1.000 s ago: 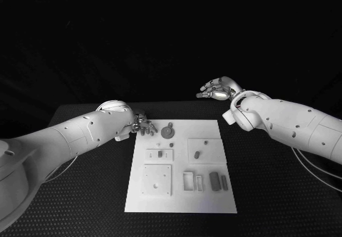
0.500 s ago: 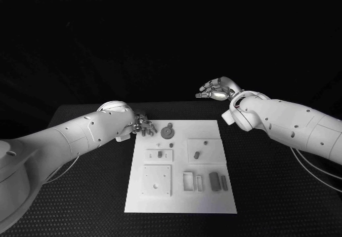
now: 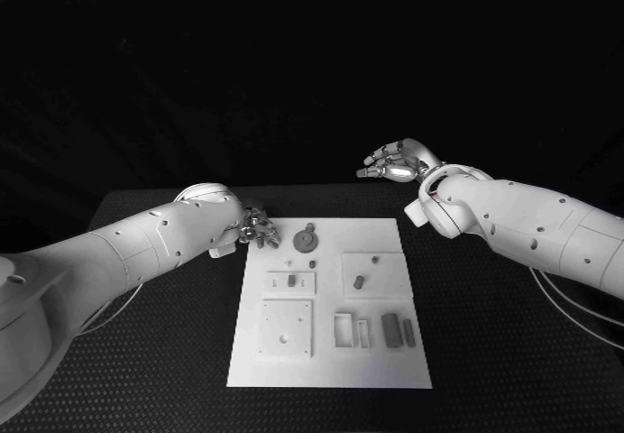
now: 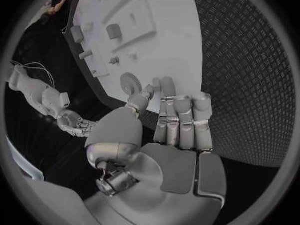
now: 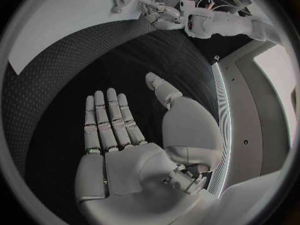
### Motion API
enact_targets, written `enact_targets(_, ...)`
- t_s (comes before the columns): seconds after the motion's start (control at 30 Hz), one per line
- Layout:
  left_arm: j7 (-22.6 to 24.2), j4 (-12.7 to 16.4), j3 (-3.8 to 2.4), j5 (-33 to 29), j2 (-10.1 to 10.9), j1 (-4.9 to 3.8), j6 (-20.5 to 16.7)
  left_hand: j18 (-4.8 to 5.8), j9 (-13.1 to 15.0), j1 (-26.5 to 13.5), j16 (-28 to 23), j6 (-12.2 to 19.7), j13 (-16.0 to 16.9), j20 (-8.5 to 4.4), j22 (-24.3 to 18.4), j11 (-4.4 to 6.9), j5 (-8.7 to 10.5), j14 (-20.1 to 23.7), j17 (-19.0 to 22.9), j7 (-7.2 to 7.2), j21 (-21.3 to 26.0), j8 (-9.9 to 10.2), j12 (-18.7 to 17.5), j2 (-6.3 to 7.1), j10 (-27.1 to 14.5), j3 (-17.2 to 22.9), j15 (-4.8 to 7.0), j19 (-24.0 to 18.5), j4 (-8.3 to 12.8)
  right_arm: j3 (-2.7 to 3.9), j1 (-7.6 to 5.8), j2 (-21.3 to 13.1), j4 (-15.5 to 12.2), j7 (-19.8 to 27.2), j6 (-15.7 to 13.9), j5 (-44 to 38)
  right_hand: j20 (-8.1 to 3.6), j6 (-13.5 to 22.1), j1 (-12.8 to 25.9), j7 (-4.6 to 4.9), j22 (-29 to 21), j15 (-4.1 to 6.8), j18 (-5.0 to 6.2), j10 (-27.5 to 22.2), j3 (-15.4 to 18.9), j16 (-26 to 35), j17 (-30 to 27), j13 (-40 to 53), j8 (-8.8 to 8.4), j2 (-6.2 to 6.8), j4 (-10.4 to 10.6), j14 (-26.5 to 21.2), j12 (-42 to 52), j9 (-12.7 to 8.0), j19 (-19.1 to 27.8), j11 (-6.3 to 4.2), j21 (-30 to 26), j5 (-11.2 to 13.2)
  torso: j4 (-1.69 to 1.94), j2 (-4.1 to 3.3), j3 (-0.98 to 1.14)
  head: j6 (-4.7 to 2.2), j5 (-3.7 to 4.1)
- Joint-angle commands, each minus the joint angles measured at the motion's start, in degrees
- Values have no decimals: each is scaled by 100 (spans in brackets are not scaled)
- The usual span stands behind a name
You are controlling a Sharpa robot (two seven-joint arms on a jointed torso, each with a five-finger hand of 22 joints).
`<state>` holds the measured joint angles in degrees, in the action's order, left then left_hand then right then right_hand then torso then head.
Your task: Assemble the parts on the task board
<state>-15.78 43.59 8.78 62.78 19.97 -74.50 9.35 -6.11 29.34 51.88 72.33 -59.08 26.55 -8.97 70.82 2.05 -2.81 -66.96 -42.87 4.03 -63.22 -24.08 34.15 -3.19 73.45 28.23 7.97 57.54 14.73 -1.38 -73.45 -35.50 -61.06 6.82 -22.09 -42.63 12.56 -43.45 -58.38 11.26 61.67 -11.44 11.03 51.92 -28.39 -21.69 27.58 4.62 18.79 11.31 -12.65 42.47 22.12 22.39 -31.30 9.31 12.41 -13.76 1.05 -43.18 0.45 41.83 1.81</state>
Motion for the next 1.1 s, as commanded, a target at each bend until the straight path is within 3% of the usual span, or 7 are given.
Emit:
enact_targets(0.03, -36, 16, -1, -436, 19, 11, -15, -73, 41, 120, 45, -99, -4, -381, 0, 20, 0, -75, -17, -22, -11, -79, -8, -62, 98, 114, 36, 41, -31, 2, -2, 3, 2, 29, 3, -9, 6, 36, -7, 26, 10, -11, -107, -8, 43, -11, -6, -8, 25, 3, 3, -39, -18, -9, 25, 29, -24, 6, -5, -2, 1, -1, -4)
enact_targets(0.3, -175, 96, -6, -1298, 171, 9, -229, -72, 134, 107, 156, -261, 23, -409, 20, 112, 2, -198, -68, -112, -62, -231, 45, -65, 332, 208, 126, 131, -33, 2, -2, -19, -12, 33, -4, -3, 6, 36, -6, 26, 11, -11, -107, -8, 44, -13, -7, -10, 26, 4, 4, -38, -18, -9, 22, 29, -26, 5, 6, 3, 6, -8, -4)
enact_targets(0.47, -281, 367, -13, -1557, 368, -1, -403, -76, 171, 90, 195, -292, 37, -422, 26, 139, 1, -242, -86, -138, -79, -277, 63, -73, 389, 230, 154, 165, -22, 2, -2, -49, -21, 33, -4, 1, 6, 36, -7, 26, 12, -11, -106, -8, 44, -15, -9, -12, 26, 5, 4, -38, -18, -10, 21, 29, -27, 5, 13, 8, 6, -6, -12)
enact_targets(0.8, -440, 1341, -15, -1597, 867, -137, -802, -81, 206, 92, 220, -338, 48, -438, 27, 171, -5, -300, -94, -170, -87, -324, 75, -48, 460, 279, 186, 202, 4, 1, -6, -107, -51, 23, -7, 18, 6, 36, -6, 25, 14, -9, -106, -8, 46, -17, -12, -15, 27, 8, 5, -38, -19, -11, 20, 29, -31, 3, 31, 18, 7, 24, -41)
enact_targets(1.1, -523, 2327, 26, -954, 1378, -220, -1111, -82, 226, 91, 230, -385, 51, -450, 25, 196, -6, -358, -92, -194, -91, -355, 75, 2, 528, 323, 209, 235, 20, 1, -6, -144, -85, 9, 6, 24, 7, 37, -5, 25, 16, -9, -105, -8, 46, -19, -15, -18, 28, 9, 8, -38, -19, -12, 18, 28, -35, 0, 36, 23, 11, 58, -86)
